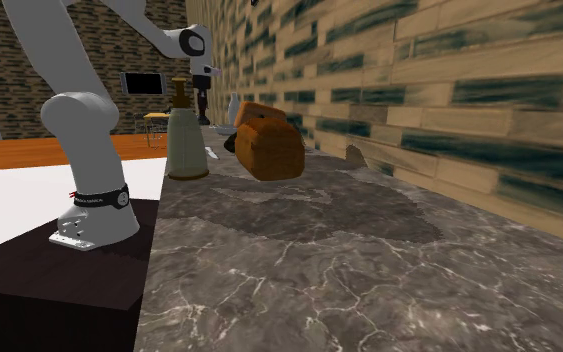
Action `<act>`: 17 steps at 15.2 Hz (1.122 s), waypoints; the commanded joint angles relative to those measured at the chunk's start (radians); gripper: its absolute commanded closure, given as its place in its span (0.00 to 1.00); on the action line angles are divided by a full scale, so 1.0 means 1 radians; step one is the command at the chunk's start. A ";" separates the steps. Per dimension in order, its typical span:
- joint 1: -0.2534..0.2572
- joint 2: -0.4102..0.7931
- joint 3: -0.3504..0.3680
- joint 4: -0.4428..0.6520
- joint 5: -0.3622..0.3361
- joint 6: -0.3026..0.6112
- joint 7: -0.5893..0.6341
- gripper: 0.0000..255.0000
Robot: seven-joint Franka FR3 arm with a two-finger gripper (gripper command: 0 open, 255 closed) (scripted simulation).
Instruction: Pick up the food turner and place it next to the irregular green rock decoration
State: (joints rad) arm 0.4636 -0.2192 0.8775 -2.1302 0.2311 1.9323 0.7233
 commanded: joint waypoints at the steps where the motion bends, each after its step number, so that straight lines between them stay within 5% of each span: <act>1: 0.000 0.008 0.006 -0.025 -0.003 0.032 0.001 1.00; 17: -0.018 0.152 0.069 -0.153 -0.101 0.264 0.074 1.00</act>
State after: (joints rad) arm 0.4457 -0.0776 0.9416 -2.2754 0.1383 2.1814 0.7889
